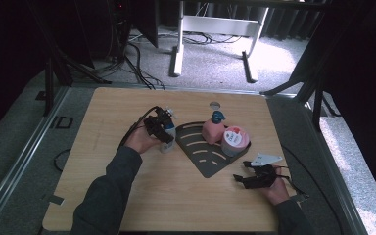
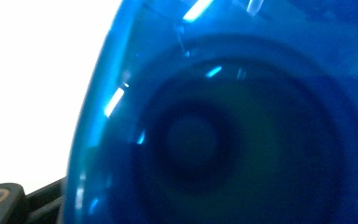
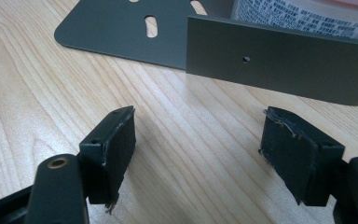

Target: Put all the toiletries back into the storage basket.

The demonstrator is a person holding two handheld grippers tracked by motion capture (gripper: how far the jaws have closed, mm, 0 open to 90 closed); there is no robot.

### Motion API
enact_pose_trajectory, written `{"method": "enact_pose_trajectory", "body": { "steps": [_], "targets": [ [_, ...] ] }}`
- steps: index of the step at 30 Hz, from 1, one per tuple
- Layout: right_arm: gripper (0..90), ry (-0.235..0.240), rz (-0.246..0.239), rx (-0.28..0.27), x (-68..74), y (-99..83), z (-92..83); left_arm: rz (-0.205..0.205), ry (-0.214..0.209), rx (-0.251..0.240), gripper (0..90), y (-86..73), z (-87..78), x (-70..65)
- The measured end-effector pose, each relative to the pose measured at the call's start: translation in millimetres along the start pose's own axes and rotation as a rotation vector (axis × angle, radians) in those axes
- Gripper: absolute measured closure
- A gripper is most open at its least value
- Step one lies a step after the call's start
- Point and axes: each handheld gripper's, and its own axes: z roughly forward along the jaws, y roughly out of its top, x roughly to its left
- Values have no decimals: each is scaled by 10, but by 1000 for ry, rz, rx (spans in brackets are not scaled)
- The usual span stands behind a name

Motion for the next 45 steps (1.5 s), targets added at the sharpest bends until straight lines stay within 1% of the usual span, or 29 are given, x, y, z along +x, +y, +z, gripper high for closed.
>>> {"method": "enact_pose_trajectory", "body": {
  "steps": [2,6,11,16,18,25,29,31,38,45],
  "targets": [
    [259,0,0,0,-1,0,0,4,-6,-1,460,2,-1,2],
    [259,0,0,0,-1,0,0,0,-22,-1,504,-3,4,8],
    [259,0,0,0,0,0,0,-2,-30,6,515,-7,-1,23],
    [259,0,0,0,0,0,0,-13,-45,8,529,-13,-8,36],
    [259,0,0,0,0,0,0,-11,-48,8,535,-14,-12,35],
    [259,0,0,0,0,0,0,-4,-43,13,544,-7,-18,16],
    [259,0,1,0,0,0,0,-8,-38,13,547,-6,-19,14],
    [259,0,0,0,-1,0,0,-17,-36,10,548,-6,-17,13],
    [259,1,1,0,-2,0,-1,-19,-32,17,547,-15,-36,24],
    [259,0,0,0,-1,0,0,-23,-36,1,546,-9,-96,27]
  ]
}}
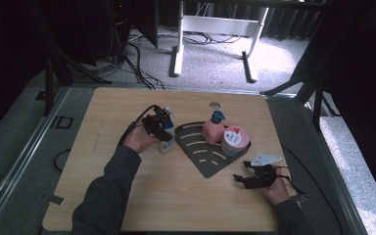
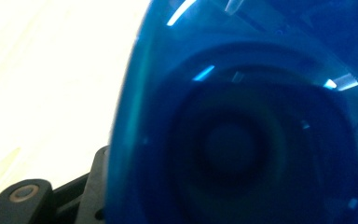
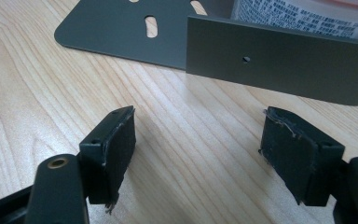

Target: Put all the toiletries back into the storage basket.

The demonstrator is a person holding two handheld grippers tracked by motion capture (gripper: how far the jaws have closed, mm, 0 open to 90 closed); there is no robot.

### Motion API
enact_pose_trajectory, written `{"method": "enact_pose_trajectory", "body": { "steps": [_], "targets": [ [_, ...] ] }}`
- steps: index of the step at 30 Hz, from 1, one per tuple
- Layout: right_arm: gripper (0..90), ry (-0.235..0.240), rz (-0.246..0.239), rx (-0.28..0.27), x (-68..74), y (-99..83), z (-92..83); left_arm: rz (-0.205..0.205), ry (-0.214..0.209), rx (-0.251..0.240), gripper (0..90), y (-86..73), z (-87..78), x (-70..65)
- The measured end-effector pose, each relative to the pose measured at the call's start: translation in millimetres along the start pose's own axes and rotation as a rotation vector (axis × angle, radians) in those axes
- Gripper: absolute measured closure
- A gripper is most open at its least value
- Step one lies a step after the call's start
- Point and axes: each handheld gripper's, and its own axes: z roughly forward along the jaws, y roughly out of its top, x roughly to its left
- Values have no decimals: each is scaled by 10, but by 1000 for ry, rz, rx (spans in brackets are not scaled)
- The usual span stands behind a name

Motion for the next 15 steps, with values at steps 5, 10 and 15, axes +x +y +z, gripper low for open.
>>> {"method": "enact_pose_trajectory", "body": {
  "steps": [5,10,15],
  "targets": [
    [259,0,0,0,0,0,0,-6,-1,-11,546,-3,-44,11],
    [259,0,0,0,0,0,0,-9,1,-25,546,1,-89,15],
    [259,0,0,0,0,0,0,-6,2,-27,546,15,-130,19]
  ]
}}
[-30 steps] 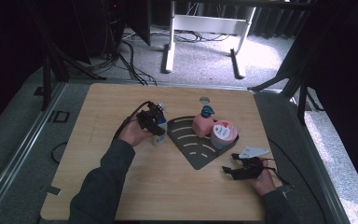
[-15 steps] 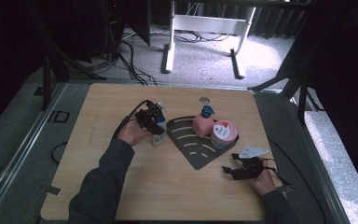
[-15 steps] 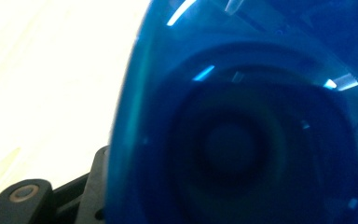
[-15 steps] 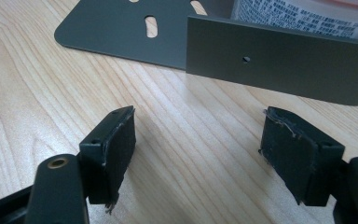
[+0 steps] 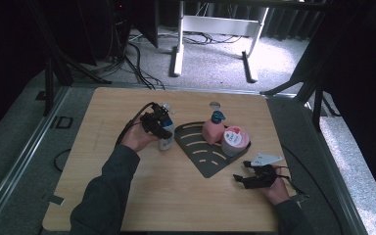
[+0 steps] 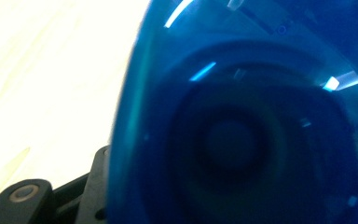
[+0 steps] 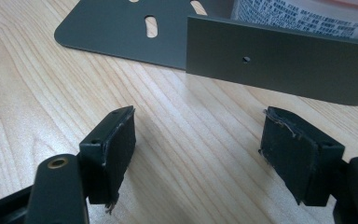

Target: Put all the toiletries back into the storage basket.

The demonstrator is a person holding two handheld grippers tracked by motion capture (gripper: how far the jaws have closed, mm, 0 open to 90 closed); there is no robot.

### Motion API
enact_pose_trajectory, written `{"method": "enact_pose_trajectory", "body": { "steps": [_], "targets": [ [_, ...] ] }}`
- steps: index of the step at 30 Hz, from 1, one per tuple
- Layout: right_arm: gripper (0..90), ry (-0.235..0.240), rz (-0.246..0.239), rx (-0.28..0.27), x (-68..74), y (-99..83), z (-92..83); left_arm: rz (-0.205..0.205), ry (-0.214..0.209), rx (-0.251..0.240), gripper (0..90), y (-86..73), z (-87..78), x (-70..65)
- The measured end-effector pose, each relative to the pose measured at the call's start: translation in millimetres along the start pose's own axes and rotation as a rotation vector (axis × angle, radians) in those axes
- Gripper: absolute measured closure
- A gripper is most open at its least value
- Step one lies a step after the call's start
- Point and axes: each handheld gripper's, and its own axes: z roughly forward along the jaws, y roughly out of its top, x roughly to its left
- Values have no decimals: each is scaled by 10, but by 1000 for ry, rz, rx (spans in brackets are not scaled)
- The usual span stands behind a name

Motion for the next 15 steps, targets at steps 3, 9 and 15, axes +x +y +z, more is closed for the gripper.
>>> {"method": "enact_pose_trajectory", "body": {
  "steps": [3,9,15],
  "targets": [
    [259,0,0,0,0,0,0,3,2,-11,546,31,-46,-13],
    [259,1,0,0,-1,0,-1,11,2,-20,546,79,-94,-32],
    [259,1,0,0,-1,0,0,10,-7,-31,546,103,-123,-35]
  ]
}}
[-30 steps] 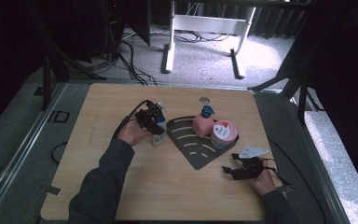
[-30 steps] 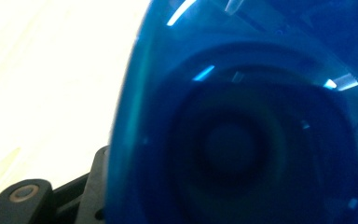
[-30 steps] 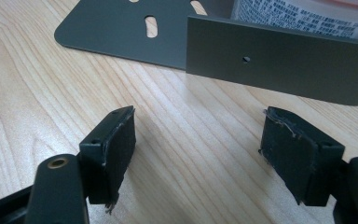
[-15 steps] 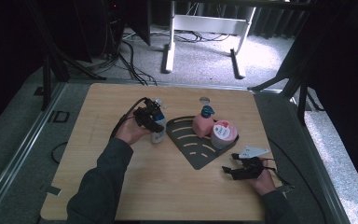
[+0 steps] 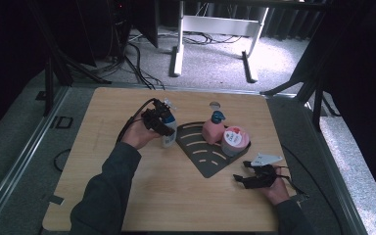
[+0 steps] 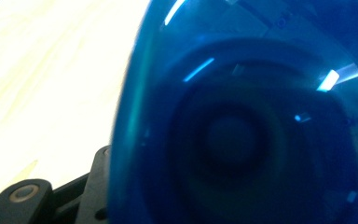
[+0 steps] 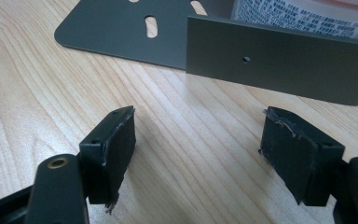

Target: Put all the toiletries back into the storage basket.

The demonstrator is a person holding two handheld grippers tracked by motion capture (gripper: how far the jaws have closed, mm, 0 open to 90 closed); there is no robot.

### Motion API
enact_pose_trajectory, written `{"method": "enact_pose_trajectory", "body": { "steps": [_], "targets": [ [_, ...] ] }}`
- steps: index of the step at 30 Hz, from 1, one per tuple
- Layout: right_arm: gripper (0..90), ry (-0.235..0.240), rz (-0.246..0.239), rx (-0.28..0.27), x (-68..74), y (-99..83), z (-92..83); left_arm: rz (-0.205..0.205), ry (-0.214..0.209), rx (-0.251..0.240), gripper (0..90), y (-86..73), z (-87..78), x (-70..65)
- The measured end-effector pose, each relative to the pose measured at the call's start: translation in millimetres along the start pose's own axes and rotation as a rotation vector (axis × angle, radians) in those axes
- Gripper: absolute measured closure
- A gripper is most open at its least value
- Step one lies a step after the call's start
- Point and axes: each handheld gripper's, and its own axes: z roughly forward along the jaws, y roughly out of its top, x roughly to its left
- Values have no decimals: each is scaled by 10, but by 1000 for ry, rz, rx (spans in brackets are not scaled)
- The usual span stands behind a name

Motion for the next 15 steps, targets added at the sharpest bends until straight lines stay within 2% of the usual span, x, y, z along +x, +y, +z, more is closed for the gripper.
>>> {"method": "enact_pose_trajectory", "body": {
  "steps": [15],
  "targets": [
    [259,0,0,0,-1,0,0,20,3,-14,546,108,-16,-58]
  ]
}}
